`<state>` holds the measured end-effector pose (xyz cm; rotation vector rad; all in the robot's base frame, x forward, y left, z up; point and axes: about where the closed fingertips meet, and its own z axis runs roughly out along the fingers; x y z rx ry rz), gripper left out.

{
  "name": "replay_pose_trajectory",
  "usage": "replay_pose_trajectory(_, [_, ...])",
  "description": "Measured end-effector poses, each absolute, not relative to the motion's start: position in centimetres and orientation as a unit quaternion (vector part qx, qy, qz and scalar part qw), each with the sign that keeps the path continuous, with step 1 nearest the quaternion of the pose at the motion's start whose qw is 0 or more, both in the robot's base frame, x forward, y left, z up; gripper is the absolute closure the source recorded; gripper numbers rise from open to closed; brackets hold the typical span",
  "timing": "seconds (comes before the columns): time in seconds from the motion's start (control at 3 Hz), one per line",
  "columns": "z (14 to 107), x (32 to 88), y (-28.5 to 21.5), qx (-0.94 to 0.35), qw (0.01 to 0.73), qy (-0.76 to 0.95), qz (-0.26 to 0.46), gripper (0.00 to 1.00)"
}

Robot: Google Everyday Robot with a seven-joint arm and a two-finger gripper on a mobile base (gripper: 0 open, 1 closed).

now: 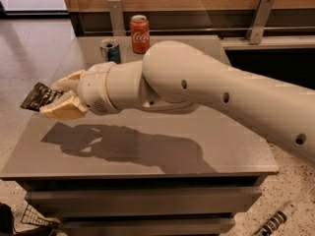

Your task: Pick rxbar chocolate

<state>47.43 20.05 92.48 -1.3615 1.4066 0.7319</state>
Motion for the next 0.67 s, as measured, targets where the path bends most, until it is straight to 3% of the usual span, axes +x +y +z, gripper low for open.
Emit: replay_pose_trajectory(0.67, [96.5, 45.6, 18.6, -0.575, 0.544, 0.546, 0.274, 1.00])
